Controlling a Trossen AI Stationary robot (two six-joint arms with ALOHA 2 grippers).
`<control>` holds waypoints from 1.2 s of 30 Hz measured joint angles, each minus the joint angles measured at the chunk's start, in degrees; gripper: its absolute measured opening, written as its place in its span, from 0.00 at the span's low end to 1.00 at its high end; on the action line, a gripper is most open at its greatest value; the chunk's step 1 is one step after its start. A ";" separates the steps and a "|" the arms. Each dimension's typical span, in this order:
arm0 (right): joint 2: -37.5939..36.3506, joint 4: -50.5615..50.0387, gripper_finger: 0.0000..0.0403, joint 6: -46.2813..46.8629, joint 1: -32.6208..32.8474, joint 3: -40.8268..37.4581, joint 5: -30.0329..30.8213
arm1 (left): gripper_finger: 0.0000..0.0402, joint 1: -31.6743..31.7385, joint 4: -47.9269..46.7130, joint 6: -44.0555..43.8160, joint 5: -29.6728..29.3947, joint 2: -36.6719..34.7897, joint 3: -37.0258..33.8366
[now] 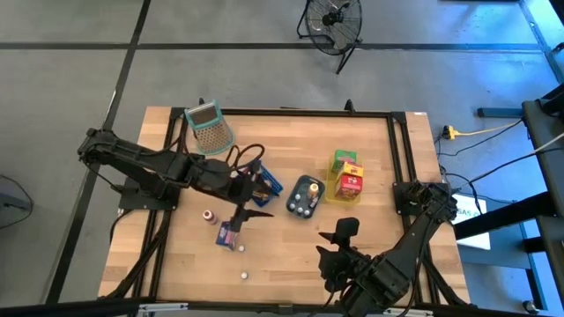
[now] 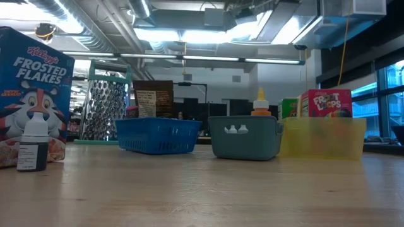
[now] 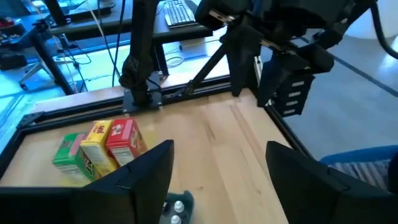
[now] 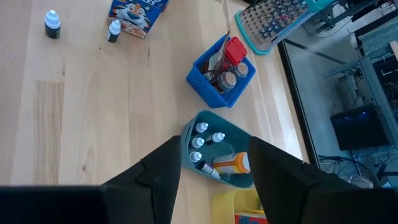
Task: Pick & Place Kitchen Items
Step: Put the blue cereal box into the yellow bin
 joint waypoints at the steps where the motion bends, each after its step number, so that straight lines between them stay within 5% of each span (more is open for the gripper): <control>1: 0.00 0.00 0.46 0.00 0.05 0.00 -0.01 | 0.63 -0.08 -0.01 0.14 -0.05 0.00 0.00; 11: 0.00 0.96 0.46 0.00 0.07 0.00 -0.03 | 0.83 -1.92 -0.09 1.91 -6.04 0.00 -0.02; 17: 0.00 1.13 0.46 0.00 0.07 0.00 -0.05 | 0.86 -2.61 -8.46 -3.21 -8.02 -0.37 -0.11; 25: 0.00 1.12 0.46 -0.02 0.07 -0.02 -0.05 | 0.85 -7.66 -23.53 -23.35 -26.14 -0.37 1.75; 36: 0.00 1.10 0.46 -3.20 0.09 -0.02 -0.03 | 0.85 -15.12 -44.41 -55.79 -26.67 -0.37 6.78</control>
